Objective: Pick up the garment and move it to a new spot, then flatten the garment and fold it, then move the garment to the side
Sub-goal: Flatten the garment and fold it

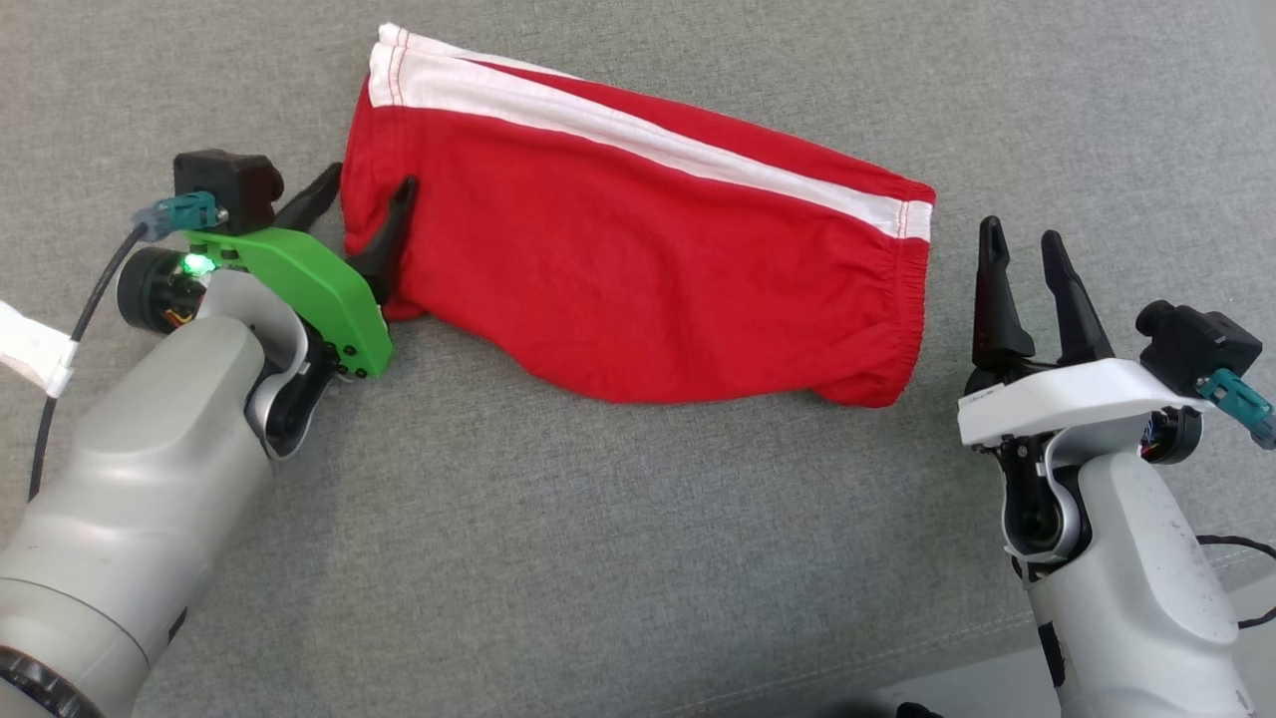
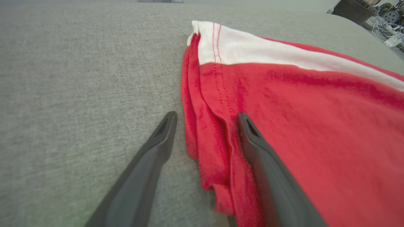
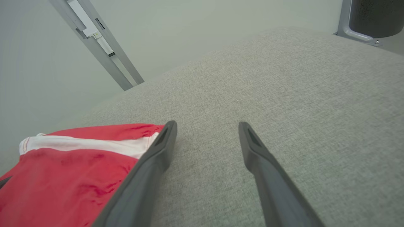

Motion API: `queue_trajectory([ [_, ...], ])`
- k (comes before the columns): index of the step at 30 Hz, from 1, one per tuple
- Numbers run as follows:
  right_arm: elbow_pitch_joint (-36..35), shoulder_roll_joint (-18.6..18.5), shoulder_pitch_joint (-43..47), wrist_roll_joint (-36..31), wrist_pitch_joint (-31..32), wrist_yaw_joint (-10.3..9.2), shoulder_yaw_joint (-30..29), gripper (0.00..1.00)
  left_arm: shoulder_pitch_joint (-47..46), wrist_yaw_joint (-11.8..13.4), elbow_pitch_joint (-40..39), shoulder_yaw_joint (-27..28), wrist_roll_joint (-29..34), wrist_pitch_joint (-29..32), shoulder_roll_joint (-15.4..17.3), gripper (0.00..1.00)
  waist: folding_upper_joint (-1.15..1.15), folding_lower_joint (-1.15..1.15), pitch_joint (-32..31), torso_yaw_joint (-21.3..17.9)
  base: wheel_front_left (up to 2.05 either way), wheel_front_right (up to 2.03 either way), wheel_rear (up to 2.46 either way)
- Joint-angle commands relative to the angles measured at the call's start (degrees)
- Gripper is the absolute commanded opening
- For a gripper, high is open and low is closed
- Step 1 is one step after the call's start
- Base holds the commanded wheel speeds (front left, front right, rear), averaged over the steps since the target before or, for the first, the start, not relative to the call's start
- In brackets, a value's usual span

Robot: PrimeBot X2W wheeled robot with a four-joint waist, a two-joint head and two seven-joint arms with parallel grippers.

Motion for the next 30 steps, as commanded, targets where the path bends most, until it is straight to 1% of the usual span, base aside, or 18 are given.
queue_trajectory([
  [1,0.03,-0.13,0.62,-0.74,-0.16,-0.08,-0.19,1.0,4.51,-0.05,0.97,-2.32,-0.32,2.48,-1.38,0.0,0.0,0.0,-0.67,0.08,0.0,0.0,0.0],
  [3,0.19,-0.13,1.2,-0.93,-0.16,-0.08,-0.34,1.0,5.31,-0.1,1.24,-3.26,-0.97,3.61,-2.08,0.0,0.0,0.0,-1.54,0.23,0.0,0.0,0.0],
  [5,0.36,-0.15,1.82,-1.27,-0.16,-0.08,-0.64,1.0,5.44,-0.09,2.6,-3.04,-1.49,2.11,-2.23,0.0,0.0,0.0,-2.67,0.51,0.0,0.0,0.0],
  [7,0.42,-0.15,2.4,-0.23,-0.16,-0.08,-1.42,1.0,6.54,-0.08,4.16,-2.69,-2.03,0.77,-2.95,0.0,0.0,0.0,-4.1,1.16,0.0,0.0,0.0],
  [9,-0.11,-0.08,3.04,-1.34,-0.16,-0.07,-1.5,1.0,7.81,0.11,6.27,-2.31,-2.12,-0.34,-3.54,0.0,0.0,0.0,-5.68,1.95,0.0,0.0,0.0],
  [11,-0.16,-0.14,4.29,-2.34,-0.17,-0.07,-1.71,1.0,9.52,0.36,7.96,-2.38,-1.52,-1.33,-4.27,0.0,0.0,0.0,-7.24,2.95,0.0,0.0,0.0],
  [15,-0.39,-0.11,6.27,-5.3,-0.16,-0.06,-2.67,1.0,13.27,1.32,9.59,-0.62,-0.96,-2.57,-5.71,0.0,0.0,0.0,-10.3,6.04,0.0,0.0,0.0],
  [17,-0.28,-0.13,6.97,-6.56,-0.17,-0.06,-2.84,1.0,14.12,2.25,8.9,1.6,-0.02,-2.57,-5.93,0.0,0.0,0.0,-11.23,7.44,0.0,0.0,0.0],
  [21,0.0,-0.13,7.96,-8.78,-0.16,-0.07,-3.11,1.0,18.42,4.52,5.25,8.32,3.56,-2.78,-6.49,0.0,0.0,0.0,-12.92,10.38,0.0,0.0,0.0],
  [26,0.5,-0.14,8.45,-11.1,-0.17,-0.07,-1.96,1.0,24.57,7.12,-1.21,18.57,10.89,-3.03,-7.8,0.0,0.0,0.0,-13.98,13.72,0.0,0.0,0.0],
  [27,0.63,-0.14,8.07,-11.76,-0.16,-0.06,-1.4,1.0,25.77,7.69,-2.84,20.74,12.98,-3.05,-8.2,0.38,0.0,0.0,-14.0,14.29,0.0,0.0,0.0],
  [28,0.81,-0.14,7.62,-12.11,-0.17,-0.07,-0.92,1.0,26.81,7.97,-4.16,22.42,14.55,-3.07,-8.61,0.49,0.0,0.0,-13.9,14.79,0.0,0.0,0.0],
  [29,0.98,-0.15,7.0,-12.59,-0.17,-0.07,-0.37,1.0,27.99,8.35,-5.57,24.17,16.76,-3.08,-9.05,0.94,0.0,0.0,-13.83,15.3,0.0,0.0,0.0],
  [30,1.19,-0.16,6.6,-12.95,-0.17,-0.06,0.2,1.0,28.82,8.72,-6.62,25.64,18.23,-3.08,-9.41,1.0,0.0,0.0,-13.78,15.75,0.0,0.0,0.0],
])
